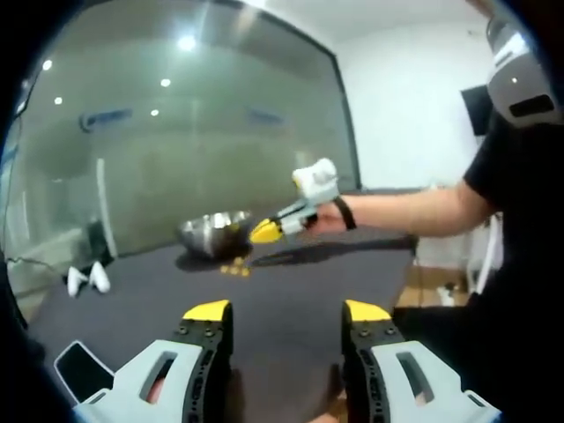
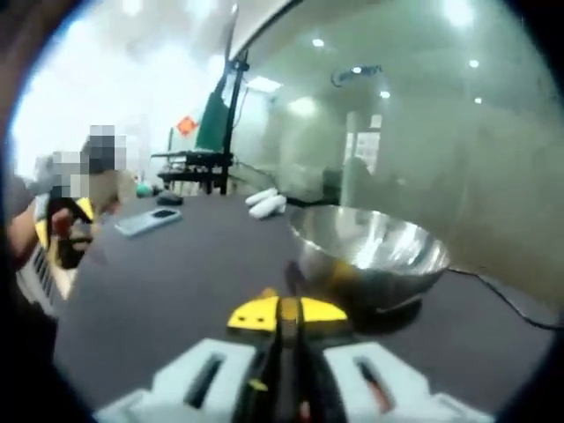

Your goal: Pick up the QQ candy scattered on the table and place it into the stainless steel bowl on the table

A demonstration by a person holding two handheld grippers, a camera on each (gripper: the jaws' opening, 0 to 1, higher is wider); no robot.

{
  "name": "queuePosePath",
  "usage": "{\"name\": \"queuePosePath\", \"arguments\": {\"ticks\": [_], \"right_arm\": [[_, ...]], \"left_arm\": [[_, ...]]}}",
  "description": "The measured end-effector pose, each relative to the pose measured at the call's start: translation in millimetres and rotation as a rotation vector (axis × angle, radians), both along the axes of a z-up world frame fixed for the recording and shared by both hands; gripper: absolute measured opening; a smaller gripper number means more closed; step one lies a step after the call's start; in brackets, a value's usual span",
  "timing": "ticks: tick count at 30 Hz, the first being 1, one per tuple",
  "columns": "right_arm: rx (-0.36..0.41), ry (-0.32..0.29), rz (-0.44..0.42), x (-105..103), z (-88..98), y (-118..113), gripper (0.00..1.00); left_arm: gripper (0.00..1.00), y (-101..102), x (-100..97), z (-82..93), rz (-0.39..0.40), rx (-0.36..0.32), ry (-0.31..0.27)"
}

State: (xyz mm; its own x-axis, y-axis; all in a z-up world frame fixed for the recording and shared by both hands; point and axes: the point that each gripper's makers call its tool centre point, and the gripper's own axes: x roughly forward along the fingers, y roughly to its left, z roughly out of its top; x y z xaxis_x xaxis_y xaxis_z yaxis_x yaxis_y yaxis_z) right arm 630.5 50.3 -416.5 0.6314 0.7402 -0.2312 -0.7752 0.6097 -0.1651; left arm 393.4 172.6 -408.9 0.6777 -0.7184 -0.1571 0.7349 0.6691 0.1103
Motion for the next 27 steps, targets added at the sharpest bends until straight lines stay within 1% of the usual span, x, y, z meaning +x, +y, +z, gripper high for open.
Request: {"name": "queuePosePath", "arguments": {"ticks": [2,6,8,11,15,18,24,25,26,27], "right_arm": [[0.014,-0.018,-0.018,2.9,9.1,-2.6,0.08],[0.068,-0.055,-0.060,11.5,31.4,-6.8,0.08],[0.098,-0.077,-0.109,22.0,42.0,-12.3,0.08],[0.133,-0.075,-0.177,35.9,51.1,-19.1,0.08],[0.155,-0.052,-0.199,49.4,53.1,-16.6,0.09],[0.153,-0.046,-0.218,64.2,55.6,-13.4,0.09],[0.143,-0.041,-0.237,82.2,62.5,-2.1,0.09],[0.141,-0.042,-0.240,76.0,63.5,-1.0,0.09],[0.142,-0.043,-0.241,76.3,64.2,-0.4,0.09],[0.151,-0.044,-0.247,71.7,64.8,0.1,0.09]], "left_arm": [[0.51,-0.8,-0.2,-0.1,-0.002,0.002,0.000],[0.51,-1.7,-0.1,0.0,-0.002,-0.001,-0.001],[0.51,-2.5,0.0,-1.0,-0.003,0.003,0.001],[0.51,-4.4,-0.9,-1.8,-0.008,0.007,0.003],[0.51,-5.0,-1.4,-2.5,-0.012,0.008,0.005],[0.51,-4.2,-0.9,-3.2,-0.009,0.007,0.009],[0.51,-4.9,-1.5,-3.1,-0.016,0.007,0.007],[0.51,-4.2,-1.5,-3.5,-0.015,0.007,0.009],[0.51,-3.2,-1.1,-3.8,-0.013,0.007,0.010],[0.51,-2.0,-0.9,-3.8,-0.010,0.006,0.010]]}}
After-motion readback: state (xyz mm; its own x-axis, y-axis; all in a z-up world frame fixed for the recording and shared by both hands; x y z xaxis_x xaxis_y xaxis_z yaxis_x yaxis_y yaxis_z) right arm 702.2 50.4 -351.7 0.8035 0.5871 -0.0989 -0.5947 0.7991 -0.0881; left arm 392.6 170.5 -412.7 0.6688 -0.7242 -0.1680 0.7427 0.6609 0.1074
